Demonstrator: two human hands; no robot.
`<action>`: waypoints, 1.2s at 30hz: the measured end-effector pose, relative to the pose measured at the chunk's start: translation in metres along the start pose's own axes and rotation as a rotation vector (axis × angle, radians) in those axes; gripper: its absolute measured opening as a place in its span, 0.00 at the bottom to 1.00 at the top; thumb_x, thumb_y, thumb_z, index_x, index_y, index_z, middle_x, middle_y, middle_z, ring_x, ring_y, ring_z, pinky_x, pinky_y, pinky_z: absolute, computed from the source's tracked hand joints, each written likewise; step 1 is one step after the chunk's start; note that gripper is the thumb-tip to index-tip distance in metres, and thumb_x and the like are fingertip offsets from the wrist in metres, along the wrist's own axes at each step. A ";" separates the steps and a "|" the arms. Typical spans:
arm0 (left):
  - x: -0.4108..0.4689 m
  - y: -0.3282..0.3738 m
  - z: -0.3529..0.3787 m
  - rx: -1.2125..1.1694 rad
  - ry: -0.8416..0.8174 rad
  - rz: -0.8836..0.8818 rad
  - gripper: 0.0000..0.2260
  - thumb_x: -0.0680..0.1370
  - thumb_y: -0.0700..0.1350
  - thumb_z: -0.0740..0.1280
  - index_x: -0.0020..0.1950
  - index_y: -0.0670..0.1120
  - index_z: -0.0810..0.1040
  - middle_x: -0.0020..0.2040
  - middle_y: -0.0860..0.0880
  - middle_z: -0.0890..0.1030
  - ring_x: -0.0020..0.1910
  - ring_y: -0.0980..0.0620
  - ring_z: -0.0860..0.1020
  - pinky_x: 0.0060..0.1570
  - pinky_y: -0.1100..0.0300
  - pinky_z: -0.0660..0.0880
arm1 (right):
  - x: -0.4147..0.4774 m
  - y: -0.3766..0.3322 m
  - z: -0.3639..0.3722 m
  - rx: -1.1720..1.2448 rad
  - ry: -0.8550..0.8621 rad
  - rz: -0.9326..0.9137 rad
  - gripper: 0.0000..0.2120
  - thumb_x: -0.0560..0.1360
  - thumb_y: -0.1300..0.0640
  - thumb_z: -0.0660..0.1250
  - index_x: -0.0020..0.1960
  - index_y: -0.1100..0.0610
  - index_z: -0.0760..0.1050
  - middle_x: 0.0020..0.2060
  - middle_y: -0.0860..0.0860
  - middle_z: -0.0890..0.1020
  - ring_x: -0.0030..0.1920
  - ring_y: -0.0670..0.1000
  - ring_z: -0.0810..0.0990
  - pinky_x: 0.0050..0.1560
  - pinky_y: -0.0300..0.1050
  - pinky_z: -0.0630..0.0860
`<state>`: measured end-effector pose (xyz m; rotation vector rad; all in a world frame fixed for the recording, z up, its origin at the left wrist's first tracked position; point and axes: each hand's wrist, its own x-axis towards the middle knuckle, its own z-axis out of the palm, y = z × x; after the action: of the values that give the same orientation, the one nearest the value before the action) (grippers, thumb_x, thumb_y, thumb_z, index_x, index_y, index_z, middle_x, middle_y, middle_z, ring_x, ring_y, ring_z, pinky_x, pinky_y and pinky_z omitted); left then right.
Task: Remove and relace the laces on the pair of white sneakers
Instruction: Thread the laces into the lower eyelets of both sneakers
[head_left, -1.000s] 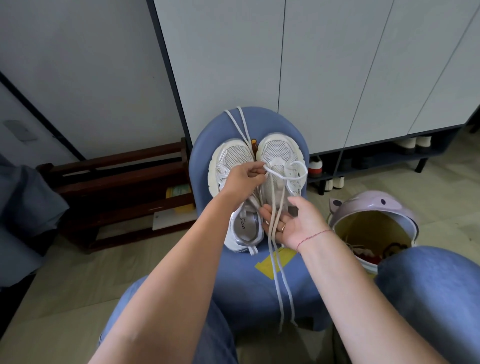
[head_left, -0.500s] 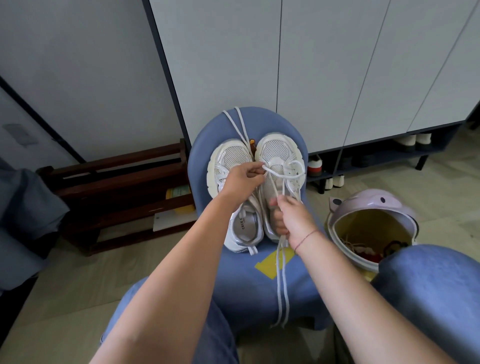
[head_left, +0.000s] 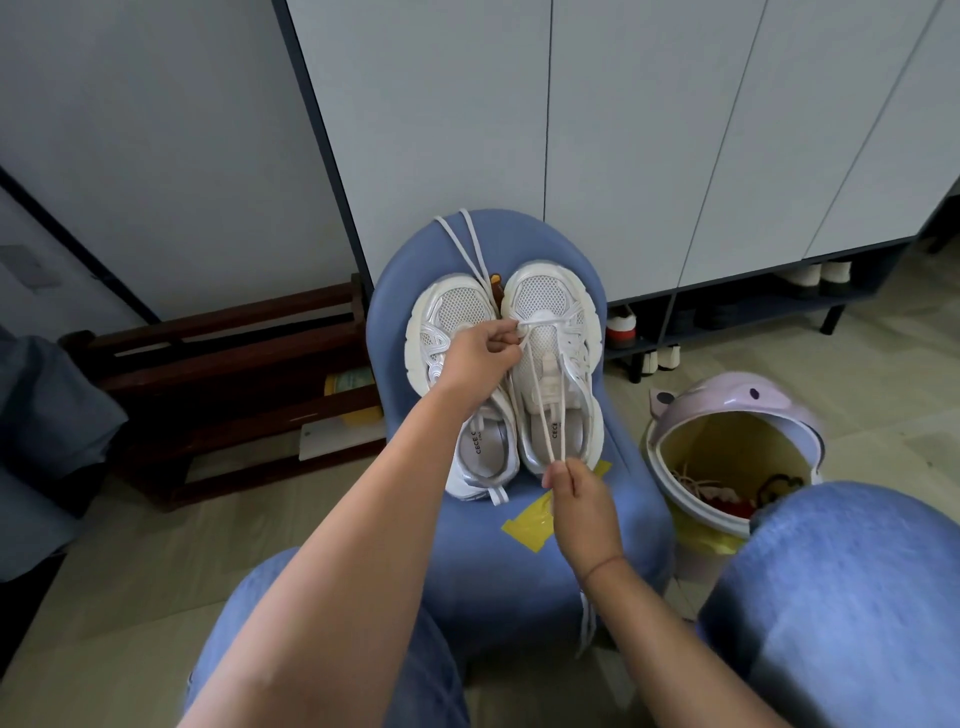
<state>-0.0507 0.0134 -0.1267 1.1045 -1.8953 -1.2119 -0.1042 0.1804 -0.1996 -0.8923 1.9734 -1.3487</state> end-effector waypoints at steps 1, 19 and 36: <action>0.000 0.000 0.000 0.003 0.001 -0.003 0.17 0.79 0.35 0.66 0.67 0.41 0.77 0.50 0.50 0.78 0.46 0.57 0.75 0.54 0.65 0.75 | -0.002 0.002 0.002 -0.004 -0.002 0.000 0.15 0.81 0.59 0.54 0.37 0.56 0.69 0.29 0.49 0.70 0.32 0.48 0.68 0.33 0.42 0.64; -0.025 0.018 0.000 0.110 0.042 0.055 0.21 0.79 0.46 0.70 0.70 0.43 0.73 0.58 0.51 0.77 0.54 0.58 0.75 0.53 0.71 0.71 | -0.014 -0.009 -0.024 0.438 -0.310 0.337 0.16 0.82 0.59 0.53 0.38 0.60 0.72 0.24 0.51 0.74 0.23 0.47 0.71 0.24 0.37 0.70; -0.115 0.027 0.030 -0.884 -0.379 -0.523 0.10 0.85 0.43 0.56 0.53 0.44 0.77 0.32 0.52 0.79 0.27 0.56 0.67 0.39 0.61 0.70 | -0.031 -0.050 -0.056 0.868 -0.450 0.337 0.14 0.81 0.56 0.56 0.42 0.63 0.73 0.25 0.53 0.67 0.22 0.46 0.64 0.22 0.36 0.60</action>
<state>-0.0321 0.1337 -0.1209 0.9015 -1.0417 -2.3695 -0.1186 0.2227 -0.1317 -0.3662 0.9723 -1.4365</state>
